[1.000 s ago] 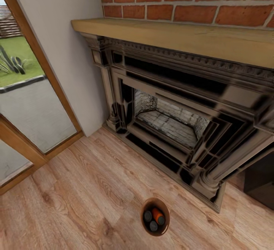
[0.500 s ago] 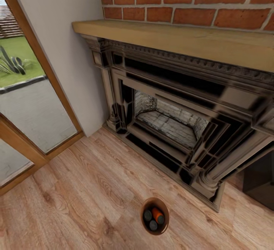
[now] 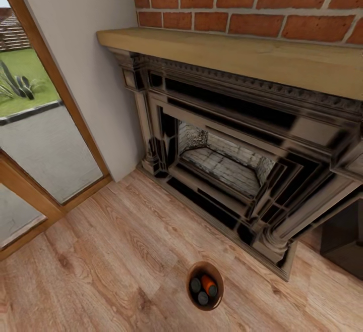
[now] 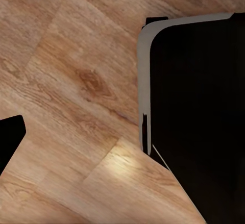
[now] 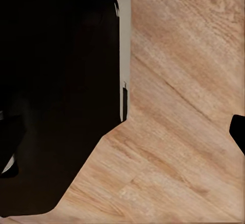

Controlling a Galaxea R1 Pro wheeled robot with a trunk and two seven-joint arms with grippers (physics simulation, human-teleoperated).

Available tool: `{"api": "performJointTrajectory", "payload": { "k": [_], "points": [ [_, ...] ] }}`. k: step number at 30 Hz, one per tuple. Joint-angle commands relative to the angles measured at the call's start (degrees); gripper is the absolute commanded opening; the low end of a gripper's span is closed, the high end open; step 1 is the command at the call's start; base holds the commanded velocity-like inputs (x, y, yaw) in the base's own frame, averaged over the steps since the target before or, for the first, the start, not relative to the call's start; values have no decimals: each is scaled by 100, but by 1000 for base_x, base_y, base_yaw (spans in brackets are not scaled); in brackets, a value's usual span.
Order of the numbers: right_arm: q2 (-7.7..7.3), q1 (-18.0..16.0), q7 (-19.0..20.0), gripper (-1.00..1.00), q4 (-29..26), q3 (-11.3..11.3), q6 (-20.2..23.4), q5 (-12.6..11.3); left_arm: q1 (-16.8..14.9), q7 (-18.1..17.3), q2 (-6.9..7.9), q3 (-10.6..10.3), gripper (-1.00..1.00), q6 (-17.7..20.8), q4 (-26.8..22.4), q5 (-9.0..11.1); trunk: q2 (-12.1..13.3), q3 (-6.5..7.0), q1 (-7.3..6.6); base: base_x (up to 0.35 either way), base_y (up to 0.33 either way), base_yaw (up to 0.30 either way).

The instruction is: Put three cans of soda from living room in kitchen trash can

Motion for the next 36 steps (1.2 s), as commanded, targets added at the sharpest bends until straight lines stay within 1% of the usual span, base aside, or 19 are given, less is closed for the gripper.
{"api": "performJointTrajectory", "payload": {
  "k": [1,12,32,36],
  "points": [
    [7,2,-38,100,0,0,-1,0,-1,0,0,0,100,1,0,-1,42,19,-22,0,0,0],
    [22,28,-117,100,0,0,-6,0,-2,0,0,0,100,16,0,-4,483,216,-264,0,0,0],
    [19,41,-118,100,-6,-9,-6,0,-2,-7,-30,-9,100,44,0,-4,484,216,-264,0,0,0],
    [26,41,-118,100,-11,-17,-11,-8,1,-5,-37,-9,100,1,-14,3,484,216,-264,0,0,0]
  ]
}}
